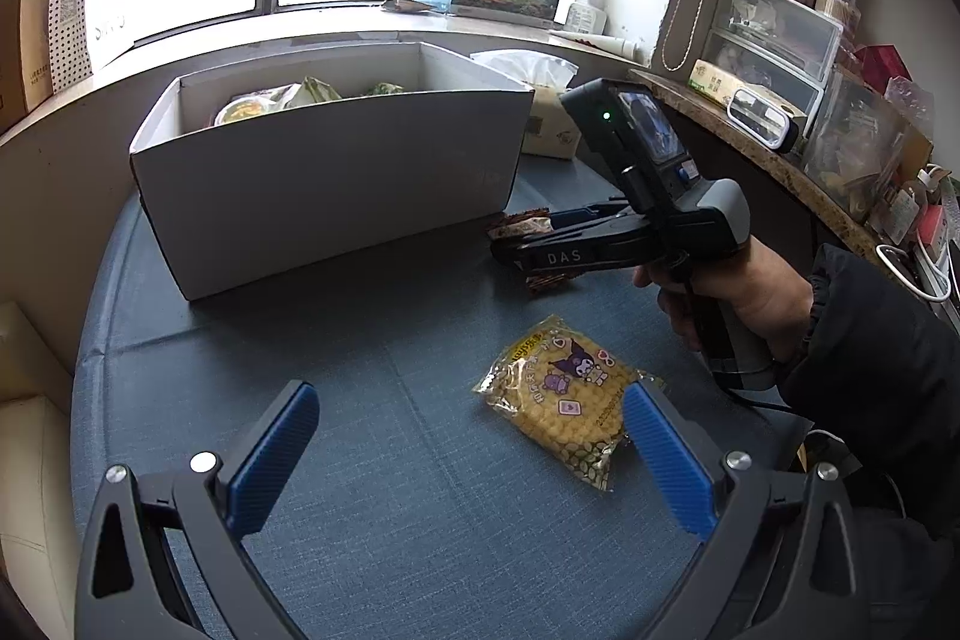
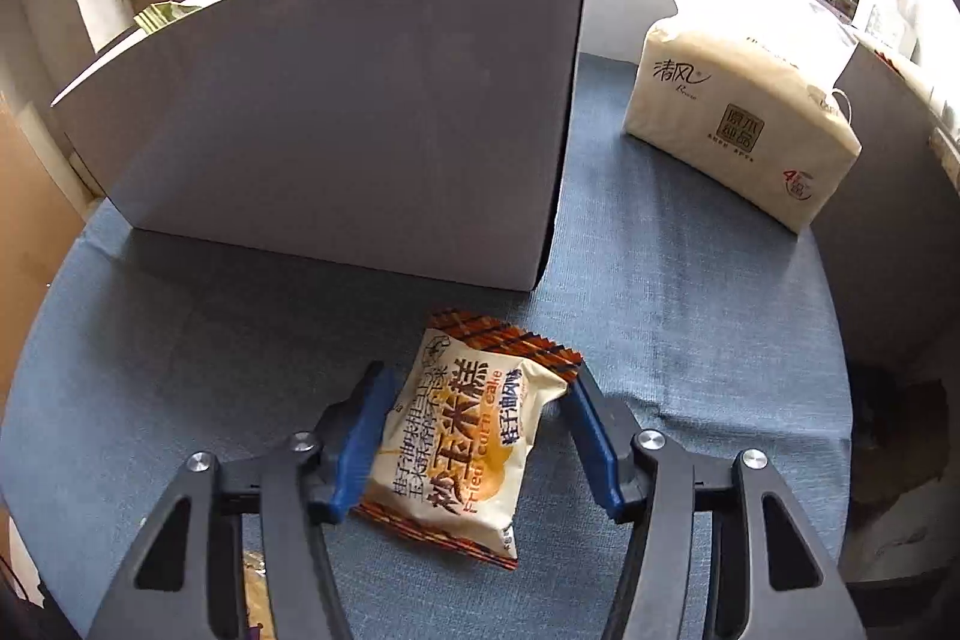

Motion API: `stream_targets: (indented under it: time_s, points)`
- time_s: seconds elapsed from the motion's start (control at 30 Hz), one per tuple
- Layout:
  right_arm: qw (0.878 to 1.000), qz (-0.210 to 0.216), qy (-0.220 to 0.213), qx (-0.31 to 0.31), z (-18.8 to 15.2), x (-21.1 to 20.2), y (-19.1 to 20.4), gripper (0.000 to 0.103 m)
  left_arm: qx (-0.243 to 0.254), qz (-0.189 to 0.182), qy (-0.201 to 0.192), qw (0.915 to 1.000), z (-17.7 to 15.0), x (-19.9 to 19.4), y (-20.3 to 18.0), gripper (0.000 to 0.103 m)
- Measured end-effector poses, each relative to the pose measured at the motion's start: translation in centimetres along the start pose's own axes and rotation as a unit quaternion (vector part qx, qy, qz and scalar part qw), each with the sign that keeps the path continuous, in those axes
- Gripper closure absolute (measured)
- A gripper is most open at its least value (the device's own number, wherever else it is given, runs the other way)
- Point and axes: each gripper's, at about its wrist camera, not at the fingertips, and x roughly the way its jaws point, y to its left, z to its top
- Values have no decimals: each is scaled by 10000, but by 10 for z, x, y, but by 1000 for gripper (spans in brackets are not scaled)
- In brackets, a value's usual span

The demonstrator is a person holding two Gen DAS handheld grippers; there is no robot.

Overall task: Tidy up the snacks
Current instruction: 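Grasp the brown-orange cake pack with the right gripper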

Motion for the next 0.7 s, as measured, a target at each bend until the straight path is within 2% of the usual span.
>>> stream_targets:
  time_s: [0.1, 0.2, 0.33, 0.47, 0.6, 0.7]
  points:
    - [9999, 103, -31, 44, -3, -5, -3, 51, 20, 20, 8, 10000, 0, 0, 0, 0]
    - [9992, 323, -153, 192, -10, -20, -7, 51, 36, -14, 17, 10000, 0, 1, 0, 0]
    - [9984, 411, -385, 105, -25, -47, -7, 52, 121, -105, 99, 9998, 1, 6, -3, 0]
    - [9964, 508, -652, 178, -49, -82, -8, 52, 442, -349, 191, 9982, 1, 15, -15, 0]
    - [9954, 505, -762, 296, -73, -115, -15, 52, 796, -647, 375, 9940, 4, 33, -29, 0]
    - [9950, 479, -788, 374, -96, -136, -20, 52, 1140, -715, 515, 9896, 8, 47, -37, 0]
